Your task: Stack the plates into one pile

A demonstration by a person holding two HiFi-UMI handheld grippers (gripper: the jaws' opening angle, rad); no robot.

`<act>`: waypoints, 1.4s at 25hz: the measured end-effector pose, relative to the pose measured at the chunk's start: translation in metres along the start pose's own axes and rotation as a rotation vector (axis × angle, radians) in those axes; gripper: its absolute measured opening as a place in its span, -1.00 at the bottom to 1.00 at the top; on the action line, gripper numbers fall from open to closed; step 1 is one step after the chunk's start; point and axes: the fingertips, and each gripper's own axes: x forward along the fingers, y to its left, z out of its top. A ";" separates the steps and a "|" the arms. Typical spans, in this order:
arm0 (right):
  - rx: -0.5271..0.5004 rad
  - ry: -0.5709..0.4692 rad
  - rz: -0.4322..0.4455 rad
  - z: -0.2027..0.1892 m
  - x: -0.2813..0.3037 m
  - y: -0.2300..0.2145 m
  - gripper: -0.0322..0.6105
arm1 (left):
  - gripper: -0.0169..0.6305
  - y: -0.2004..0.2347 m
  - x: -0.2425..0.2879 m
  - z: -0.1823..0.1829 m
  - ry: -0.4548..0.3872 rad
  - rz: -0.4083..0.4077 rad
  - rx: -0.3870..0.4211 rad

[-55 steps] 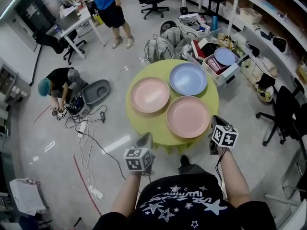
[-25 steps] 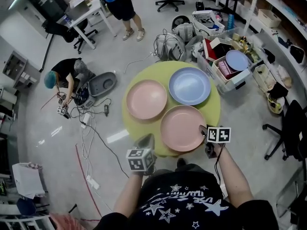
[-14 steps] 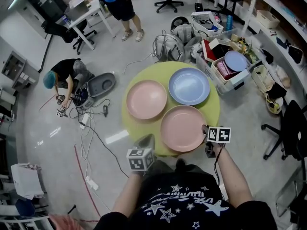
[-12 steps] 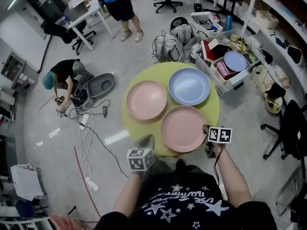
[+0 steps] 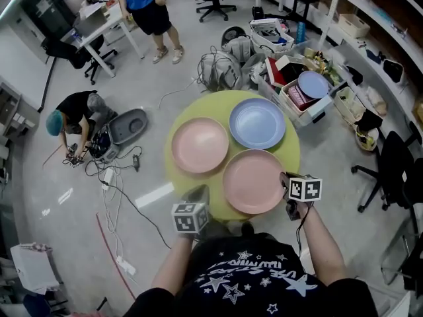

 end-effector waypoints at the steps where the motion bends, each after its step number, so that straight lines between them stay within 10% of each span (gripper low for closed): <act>1: -0.005 -0.003 -0.005 0.002 -0.003 0.001 -0.81 | -0.89 0.002 0.002 0.002 0.000 -0.008 0.005; 15: -0.048 -0.069 0.013 0.045 -0.015 0.045 -0.81 | -0.89 0.052 0.004 0.033 -0.028 -0.056 0.014; 35: 0.340 -0.135 0.002 0.077 0.083 0.109 -0.78 | -0.89 0.150 -0.001 0.045 -0.015 -0.036 -0.009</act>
